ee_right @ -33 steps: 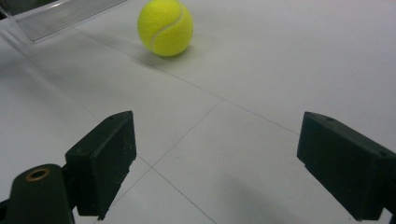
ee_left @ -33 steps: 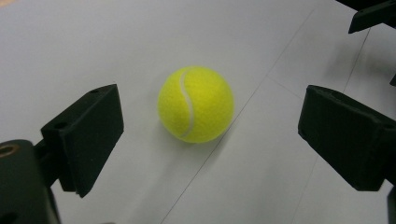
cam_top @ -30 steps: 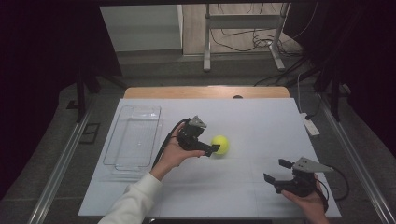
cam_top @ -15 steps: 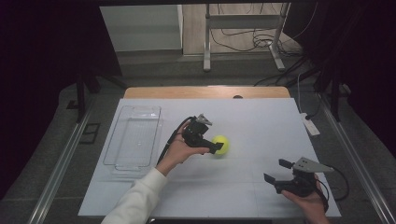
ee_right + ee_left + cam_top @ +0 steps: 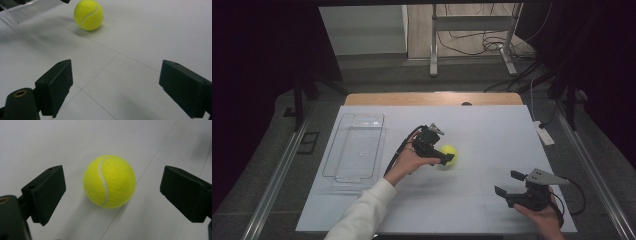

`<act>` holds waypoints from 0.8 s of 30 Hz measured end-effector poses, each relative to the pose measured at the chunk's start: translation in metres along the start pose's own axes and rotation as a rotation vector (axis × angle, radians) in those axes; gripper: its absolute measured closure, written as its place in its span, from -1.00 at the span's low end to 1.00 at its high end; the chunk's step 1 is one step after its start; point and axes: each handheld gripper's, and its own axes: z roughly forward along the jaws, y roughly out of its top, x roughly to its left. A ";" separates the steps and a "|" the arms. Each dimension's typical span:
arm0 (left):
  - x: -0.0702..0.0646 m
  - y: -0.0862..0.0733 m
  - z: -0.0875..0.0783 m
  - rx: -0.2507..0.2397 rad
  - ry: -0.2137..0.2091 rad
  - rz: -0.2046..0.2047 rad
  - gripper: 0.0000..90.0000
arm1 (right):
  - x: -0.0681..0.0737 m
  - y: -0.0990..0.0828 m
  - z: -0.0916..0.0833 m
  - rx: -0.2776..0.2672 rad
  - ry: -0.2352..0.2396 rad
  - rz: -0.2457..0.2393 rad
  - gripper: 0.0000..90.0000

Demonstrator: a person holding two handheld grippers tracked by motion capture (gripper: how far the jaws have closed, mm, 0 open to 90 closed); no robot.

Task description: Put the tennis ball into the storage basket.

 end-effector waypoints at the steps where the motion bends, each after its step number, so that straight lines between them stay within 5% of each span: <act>1: 0.000 0.000 0.001 0.003 -0.002 -0.003 -0.84 | 0.000 0.000 0.000 0.000 0.000 0.000 -0.73; 24: 0.002 0.002 0.030 0.083 0.004 -0.018 -0.90 | -0.001 0.000 0.001 0.001 -0.003 0.005 -0.73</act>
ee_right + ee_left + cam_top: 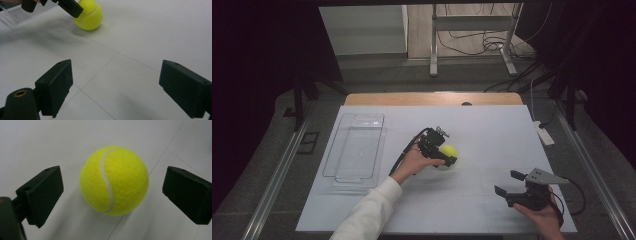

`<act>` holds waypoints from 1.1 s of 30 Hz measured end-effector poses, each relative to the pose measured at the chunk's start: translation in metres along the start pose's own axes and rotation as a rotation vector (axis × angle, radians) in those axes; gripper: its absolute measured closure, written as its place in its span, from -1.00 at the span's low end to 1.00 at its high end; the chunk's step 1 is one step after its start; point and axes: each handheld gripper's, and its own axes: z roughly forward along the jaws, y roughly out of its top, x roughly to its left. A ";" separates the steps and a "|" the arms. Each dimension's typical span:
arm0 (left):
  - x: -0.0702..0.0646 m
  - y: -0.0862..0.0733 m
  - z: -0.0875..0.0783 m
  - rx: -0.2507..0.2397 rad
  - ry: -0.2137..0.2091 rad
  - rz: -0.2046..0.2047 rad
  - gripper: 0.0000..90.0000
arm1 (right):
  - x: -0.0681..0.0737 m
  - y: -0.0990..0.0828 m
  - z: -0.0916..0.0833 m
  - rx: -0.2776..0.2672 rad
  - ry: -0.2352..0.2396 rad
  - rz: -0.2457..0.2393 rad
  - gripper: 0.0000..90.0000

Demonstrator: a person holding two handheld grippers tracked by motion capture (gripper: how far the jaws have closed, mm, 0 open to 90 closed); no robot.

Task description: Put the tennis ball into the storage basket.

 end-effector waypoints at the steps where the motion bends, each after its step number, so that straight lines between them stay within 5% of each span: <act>1: 0.000 0.001 0.001 0.002 0.001 -0.003 -0.90 | 0.000 0.000 0.000 0.000 0.000 0.000 -0.73; 10: -0.001 0.003 0.011 0.028 0.012 -0.005 -0.84 | 0.000 0.000 0.000 0.000 0.000 -0.001 -0.73; 19: -0.004 0.004 0.016 0.047 0.018 0.007 -0.43 | 0.000 0.000 -0.001 -0.003 0.001 -0.001 -0.73; 33: -0.005 0.005 0.010 0.020 0.011 0.033 -0.41 | 0.000 0.000 -0.001 -0.002 -0.003 -0.002 -0.73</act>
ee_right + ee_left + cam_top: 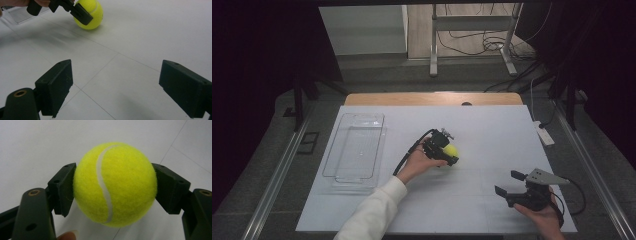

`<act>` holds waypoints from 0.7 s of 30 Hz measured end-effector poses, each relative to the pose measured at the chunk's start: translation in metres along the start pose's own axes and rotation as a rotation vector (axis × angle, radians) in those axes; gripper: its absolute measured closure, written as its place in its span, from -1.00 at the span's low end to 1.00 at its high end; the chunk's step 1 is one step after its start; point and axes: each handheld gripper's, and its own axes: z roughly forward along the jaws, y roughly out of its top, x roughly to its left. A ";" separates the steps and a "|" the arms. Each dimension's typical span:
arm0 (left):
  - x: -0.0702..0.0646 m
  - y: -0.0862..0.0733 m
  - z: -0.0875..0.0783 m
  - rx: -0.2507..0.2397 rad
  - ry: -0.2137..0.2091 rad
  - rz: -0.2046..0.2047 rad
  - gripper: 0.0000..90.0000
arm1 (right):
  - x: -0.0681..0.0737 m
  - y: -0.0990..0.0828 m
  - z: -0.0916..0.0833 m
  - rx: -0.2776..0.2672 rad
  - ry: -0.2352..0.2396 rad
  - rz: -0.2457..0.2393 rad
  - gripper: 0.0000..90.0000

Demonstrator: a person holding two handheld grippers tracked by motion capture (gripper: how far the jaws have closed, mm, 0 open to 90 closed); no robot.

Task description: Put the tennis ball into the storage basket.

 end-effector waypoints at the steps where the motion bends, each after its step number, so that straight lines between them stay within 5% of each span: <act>1: -0.001 0.000 -0.001 -0.013 -0.001 0.000 -0.41 | 0.000 0.000 0.000 -0.001 -0.001 0.001 -0.73; 21: -0.009 -0.002 -0.023 -0.070 -0.017 0.026 -0.41 | 0.000 0.000 0.000 -0.002 -0.005 -0.001 -0.73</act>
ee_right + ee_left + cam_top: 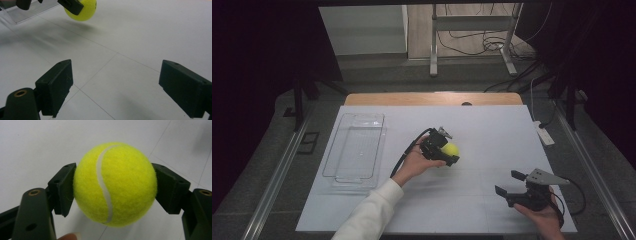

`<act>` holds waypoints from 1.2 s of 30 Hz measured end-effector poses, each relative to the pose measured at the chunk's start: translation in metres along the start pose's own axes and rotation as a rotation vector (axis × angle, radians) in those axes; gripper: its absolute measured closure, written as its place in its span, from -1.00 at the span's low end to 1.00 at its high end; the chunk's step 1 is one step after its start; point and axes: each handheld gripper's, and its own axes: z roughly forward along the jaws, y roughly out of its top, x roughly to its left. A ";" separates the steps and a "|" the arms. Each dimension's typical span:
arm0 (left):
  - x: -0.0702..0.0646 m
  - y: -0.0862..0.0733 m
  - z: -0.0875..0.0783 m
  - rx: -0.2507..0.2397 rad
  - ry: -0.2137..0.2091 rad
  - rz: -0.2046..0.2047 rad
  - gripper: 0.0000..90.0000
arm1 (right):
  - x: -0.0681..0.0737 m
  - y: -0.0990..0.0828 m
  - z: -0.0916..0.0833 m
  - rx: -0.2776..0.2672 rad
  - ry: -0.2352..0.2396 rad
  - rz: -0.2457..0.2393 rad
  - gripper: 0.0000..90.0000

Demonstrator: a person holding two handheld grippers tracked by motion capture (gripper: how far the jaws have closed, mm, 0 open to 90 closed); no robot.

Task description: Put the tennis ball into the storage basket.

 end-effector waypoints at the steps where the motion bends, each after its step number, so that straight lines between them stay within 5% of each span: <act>1: -0.002 0.000 -0.004 -0.014 -0.004 0.004 -0.41 | 0.000 0.000 0.000 0.001 0.000 -0.001 -0.72; 9: -0.006 -0.004 -0.017 -0.071 -0.022 0.004 -0.41 | -0.001 -0.001 -0.001 0.003 -0.003 0.007 -0.73; 36: -0.001 -0.022 -0.046 -0.152 -0.001 -0.001 -0.41 | 0.001 -0.001 -0.002 -0.004 -0.011 -0.005 -0.73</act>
